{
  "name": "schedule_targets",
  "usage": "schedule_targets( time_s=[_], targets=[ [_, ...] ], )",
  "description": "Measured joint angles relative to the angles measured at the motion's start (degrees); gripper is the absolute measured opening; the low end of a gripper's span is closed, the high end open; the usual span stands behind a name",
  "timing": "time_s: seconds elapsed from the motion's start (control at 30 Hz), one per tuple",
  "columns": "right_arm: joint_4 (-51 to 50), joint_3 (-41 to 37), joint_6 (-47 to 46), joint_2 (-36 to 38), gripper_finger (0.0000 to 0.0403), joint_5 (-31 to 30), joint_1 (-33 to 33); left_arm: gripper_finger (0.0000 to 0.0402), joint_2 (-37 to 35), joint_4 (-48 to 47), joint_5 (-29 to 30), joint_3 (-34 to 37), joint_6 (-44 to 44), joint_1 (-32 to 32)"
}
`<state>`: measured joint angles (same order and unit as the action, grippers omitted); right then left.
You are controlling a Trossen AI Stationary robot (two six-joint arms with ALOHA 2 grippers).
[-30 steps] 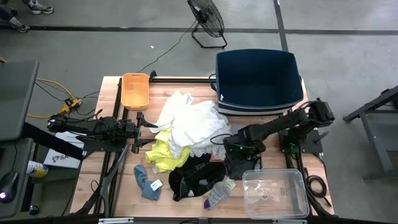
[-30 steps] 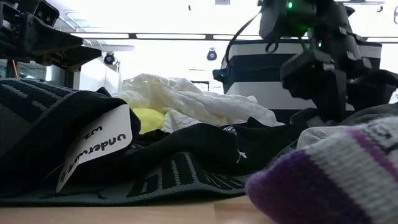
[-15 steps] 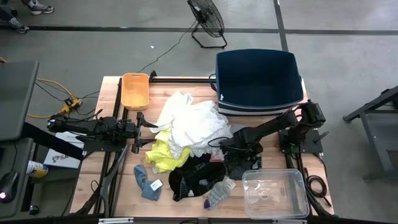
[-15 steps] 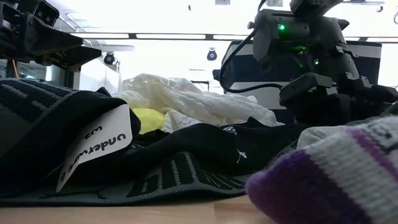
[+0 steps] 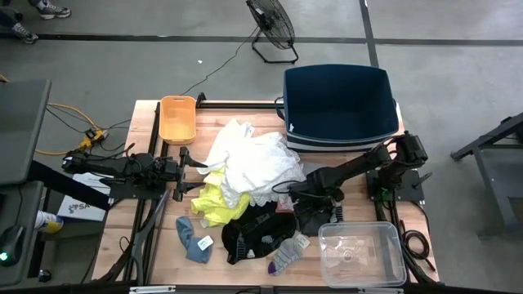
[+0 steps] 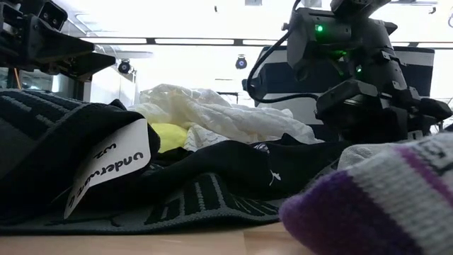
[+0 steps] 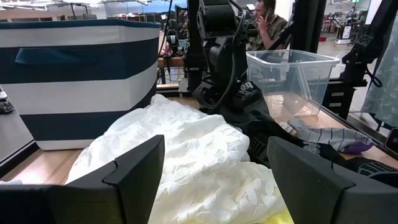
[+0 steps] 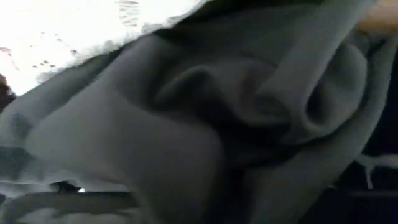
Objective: Pick & Place Cloths
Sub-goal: Put the gray boxers into the transparent bin
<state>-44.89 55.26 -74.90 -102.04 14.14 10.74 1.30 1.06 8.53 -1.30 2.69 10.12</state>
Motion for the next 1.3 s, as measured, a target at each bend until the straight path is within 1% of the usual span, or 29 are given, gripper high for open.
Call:
schedule_targets(
  time_s=[0.1,0.13,0.17,0.3,0.4,0.57,0.7,1.07,1.3],
  targets=[
    [1.55,-0.06,-0.04,0.0,0.0034,0.69,-0.02,0.0281,0.0,0.0,-0.01,0.0,0.01,0.01],
    [1.9,-0.09,-0.08,0.0,0.0022,1.08,-0.02,0.0281,0.02,0.0,0.0,0.0,0.01,-0.01],
    [2.12,-0.09,-0.41,0.0,0.0019,1.41,-0.02,0.0281,0.0,0.0,0.01,0.0,0.0,0.0],
    [2.32,-0.29,-3.02,1.55,0.0021,1.27,0.01,0.0281,0.0,0.01,-0.01,0.01,0.0,0.0],
    [2.25,-0.46,-4.81,4.46,0.0015,-1.16,0.07,0.0281,0.02,0.0,0.01,0.0,-0.01,0.01],
    [1.27,-0.36,-7.47,12.53,0.0014,-5.7,-0.02,0.0281,0.01,0.01,-0.01,0.0,0.01,-0.01],
    [1.04,-0.35,-9.14,19.3,0.0013,-7.16,0.02,0.0281,0.02,0.0,-0.01,0.0,0.01,0.01],
    [0.34,-0.32,-9.48,37.15,0.0013,-7.32,0.02,0.0281,0.02,0.0,0.01,0.02,0.01,0.01],
    [3.06,-0.24,-9.26,47.0,0.0016,-4.22,0.13,0.0281,0.02,0.0,0.01,0.0,0.01,-0.01]
  ],
)
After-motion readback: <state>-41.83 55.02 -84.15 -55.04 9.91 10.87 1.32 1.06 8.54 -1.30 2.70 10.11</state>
